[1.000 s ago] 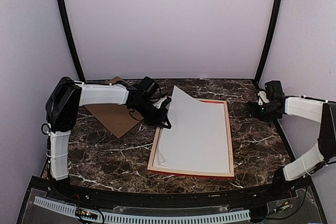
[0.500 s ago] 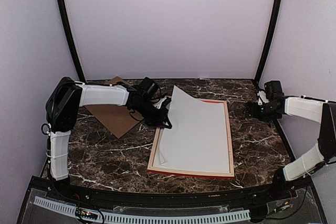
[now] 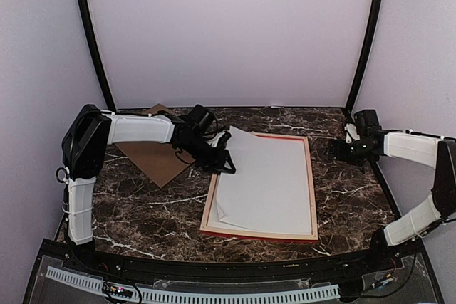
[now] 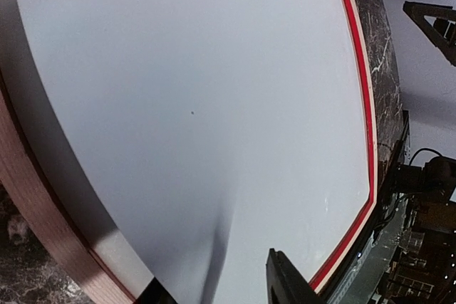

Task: Put the photo into the frame
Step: Place the photo on the mat board.

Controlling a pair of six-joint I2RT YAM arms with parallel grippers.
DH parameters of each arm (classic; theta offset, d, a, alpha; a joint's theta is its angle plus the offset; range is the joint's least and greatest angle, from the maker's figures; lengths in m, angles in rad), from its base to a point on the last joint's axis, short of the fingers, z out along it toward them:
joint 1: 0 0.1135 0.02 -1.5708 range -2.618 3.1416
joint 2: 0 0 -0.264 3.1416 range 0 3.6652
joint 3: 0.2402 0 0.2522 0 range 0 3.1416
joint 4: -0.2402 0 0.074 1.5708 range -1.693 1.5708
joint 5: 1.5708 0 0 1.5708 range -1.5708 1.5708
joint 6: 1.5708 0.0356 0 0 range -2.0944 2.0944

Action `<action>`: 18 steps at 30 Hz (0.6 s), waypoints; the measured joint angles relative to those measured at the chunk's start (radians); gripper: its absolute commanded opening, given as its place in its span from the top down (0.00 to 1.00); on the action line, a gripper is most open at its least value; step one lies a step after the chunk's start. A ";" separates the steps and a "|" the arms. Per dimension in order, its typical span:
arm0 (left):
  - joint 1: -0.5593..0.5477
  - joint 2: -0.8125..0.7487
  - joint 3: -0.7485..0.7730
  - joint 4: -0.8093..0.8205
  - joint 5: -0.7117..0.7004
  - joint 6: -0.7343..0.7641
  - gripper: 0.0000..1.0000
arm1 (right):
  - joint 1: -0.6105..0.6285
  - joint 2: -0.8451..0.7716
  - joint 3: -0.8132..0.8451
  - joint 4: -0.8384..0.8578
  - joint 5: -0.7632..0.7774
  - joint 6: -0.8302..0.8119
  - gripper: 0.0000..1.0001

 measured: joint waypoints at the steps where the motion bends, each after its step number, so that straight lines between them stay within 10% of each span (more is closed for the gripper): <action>1: 0.000 0.000 0.000 0.000 -0.001 0.000 0.54 | 0.006 0.000 0.000 0.000 0.000 0.004 0.03; 18: 0.000 0.000 0.017 -0.061 -0.088 0.034 0.37 | 0.186 0.000 0.006 0.031 -0.004 0.071 0.03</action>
